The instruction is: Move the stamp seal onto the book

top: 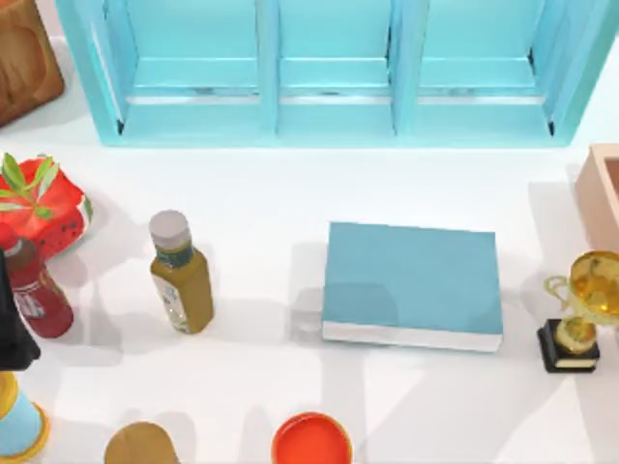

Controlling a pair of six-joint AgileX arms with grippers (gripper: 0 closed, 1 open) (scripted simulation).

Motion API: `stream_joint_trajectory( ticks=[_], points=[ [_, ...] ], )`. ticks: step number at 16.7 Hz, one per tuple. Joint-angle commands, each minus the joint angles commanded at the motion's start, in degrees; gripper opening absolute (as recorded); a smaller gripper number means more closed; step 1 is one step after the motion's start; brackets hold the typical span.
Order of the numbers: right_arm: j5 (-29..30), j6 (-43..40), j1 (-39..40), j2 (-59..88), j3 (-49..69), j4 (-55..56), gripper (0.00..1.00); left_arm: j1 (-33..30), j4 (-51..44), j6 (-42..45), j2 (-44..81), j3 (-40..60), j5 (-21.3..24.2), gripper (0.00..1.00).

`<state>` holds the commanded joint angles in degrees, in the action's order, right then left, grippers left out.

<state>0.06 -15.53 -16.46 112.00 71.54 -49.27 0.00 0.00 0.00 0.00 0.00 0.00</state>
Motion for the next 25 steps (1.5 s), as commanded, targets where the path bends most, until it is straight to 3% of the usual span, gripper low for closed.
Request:
stream_joint_trajectory(
  ticks=[9, 19, 25],
  points=[
    [0.00, 0.00, 0.00, 0.00, 0.00, 0.00, 0.02, 0.00, 0.00, 0.00, 0.00, 0.00, 0.00, 1.00],
    [0.04, 0.15, 0.02, -0.15, 0.13, -0.15, 0.00, 0.00, 0.00, 0.00, 0.00, 0.00, 0.00, 1.00],
    [1.15, 7.56, 4.94, -3.33, 8.78, -9.66, 0.00, 0.00, 0.00, 0.00, 0.00, 0.00, 0.00, 1.00]
  ],
)
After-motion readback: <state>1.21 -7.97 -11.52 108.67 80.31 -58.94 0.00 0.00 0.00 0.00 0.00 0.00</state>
